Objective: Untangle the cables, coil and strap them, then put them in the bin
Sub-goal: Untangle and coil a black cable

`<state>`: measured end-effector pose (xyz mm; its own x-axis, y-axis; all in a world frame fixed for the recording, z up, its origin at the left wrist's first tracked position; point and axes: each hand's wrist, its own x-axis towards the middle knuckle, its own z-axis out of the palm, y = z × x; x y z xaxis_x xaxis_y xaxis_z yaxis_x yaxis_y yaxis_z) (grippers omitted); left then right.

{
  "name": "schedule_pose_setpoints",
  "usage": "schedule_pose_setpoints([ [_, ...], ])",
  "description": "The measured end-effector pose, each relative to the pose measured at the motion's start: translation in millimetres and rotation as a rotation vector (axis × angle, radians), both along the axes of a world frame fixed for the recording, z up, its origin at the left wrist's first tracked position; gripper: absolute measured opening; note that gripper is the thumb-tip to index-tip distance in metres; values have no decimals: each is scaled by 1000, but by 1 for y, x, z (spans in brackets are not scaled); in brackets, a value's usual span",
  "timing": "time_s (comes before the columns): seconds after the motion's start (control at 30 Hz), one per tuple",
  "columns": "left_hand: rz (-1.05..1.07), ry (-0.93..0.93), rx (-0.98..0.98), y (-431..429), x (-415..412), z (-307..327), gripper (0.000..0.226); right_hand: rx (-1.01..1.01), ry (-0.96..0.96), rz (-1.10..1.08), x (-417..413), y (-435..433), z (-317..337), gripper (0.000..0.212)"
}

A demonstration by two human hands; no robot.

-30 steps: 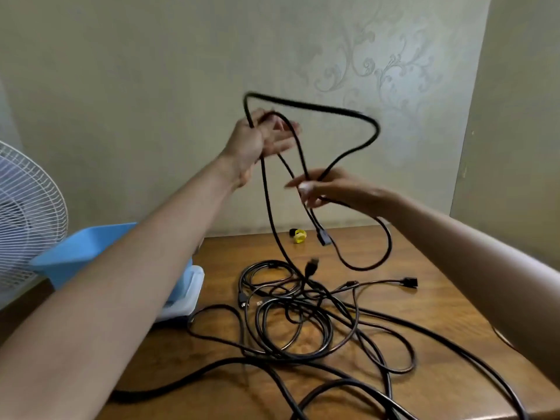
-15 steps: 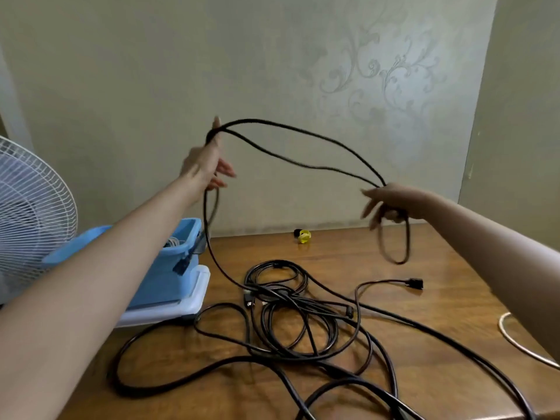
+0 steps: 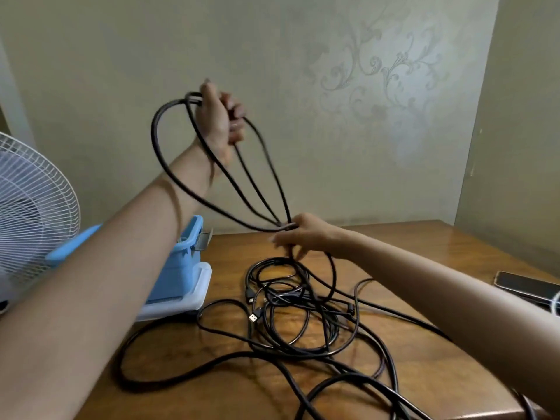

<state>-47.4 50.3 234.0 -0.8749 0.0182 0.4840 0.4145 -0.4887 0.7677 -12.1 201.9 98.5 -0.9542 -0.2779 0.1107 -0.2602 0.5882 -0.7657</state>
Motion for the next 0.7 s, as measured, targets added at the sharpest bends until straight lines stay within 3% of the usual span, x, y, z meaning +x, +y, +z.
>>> schedule_pose_setpoints([
  [0.13,318,-72,-37,-41,-19,-5,44,198,299,-537,-19,54,11,16],
  [0.2,550,-108,-179,-57,-28,-18,50,423,442,-716,-24,79,17,11],
  [0.27,650,-100,-369,-61,-33,-31,51,468,413,-781,-25,96,22,23],
  [0.3,632,-105,-463,-59,-32,-38,48,318,335,-747,-25,98,25,28],
  [0.4,424,-166,-766,-42,-26,-54,48,-419,73,-502,-23,91,42,35],
  [0.47,267,-175,-897,-31,-23,-62,48,-709,45,-278,-21,81,57,41],
  [0.6,22,-17,-1051,-20,-17,-75,31,-1057,93,99,-20,64,86,38],
  [0.7,-206,185,-1197,-13,-6,-81,50,-1178,108,251,-25,52,94,46],
])
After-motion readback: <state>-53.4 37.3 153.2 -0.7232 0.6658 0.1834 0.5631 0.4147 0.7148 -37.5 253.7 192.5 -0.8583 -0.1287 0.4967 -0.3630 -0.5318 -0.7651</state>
